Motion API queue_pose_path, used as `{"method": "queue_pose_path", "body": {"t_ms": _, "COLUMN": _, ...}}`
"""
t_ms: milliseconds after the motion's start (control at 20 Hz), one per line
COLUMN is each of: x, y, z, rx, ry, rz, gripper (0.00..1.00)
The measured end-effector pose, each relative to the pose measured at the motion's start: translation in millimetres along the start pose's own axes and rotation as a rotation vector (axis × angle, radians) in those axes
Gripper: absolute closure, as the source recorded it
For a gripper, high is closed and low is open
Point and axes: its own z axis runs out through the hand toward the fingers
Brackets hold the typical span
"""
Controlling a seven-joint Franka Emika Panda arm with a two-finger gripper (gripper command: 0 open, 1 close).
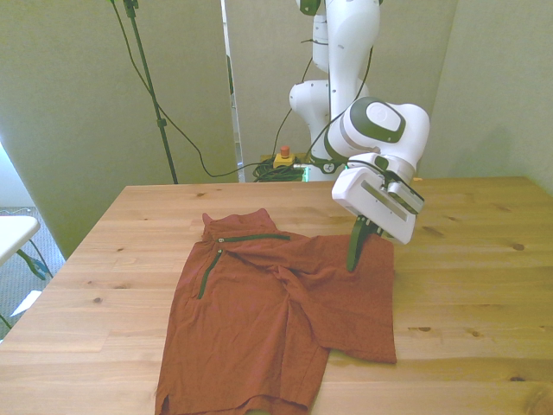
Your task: Fold the shorts
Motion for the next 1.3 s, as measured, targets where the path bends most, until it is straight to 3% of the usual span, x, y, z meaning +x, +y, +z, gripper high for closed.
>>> {"method": "queue_pose_path", "body": {"t_ms": 350, "x": 99, "y": 81, "z": 18, "rx": -0.130, "ry": 0.088, "rz": 0.112, "gripper": 1.00}}
{"method": "queue_pose_path", "body": {"t_ms": 650, "x": 151, "y": 175, "z": 64, "rx": -0.229, "ry": 0.065, "rz": 0.182, "gripper": 1.00}}
{"method": "queue_pose_path", "body": {"t_ms": 700, "x": 156, "y": 182, "z": 73, "rx": -0.243, "ry": 0.060, "rz": 0.188, "gripper": 0.00}}
{"method": "queue_pose_path", "body": {"t_ms": 1000, "x": 188, "y": 198, "z": 124, "rx": -0.282, "ry": 0.024, "rz": 0.227, "gripper": 0.00}}
{"method": "queue_pose_path", "body": {"t_ms": 1300, "x": 210, "y": 181, "z": 156, "rx": -0.300, "ry": -0.021, "rz": 0.240, "gripper": 0.00}}
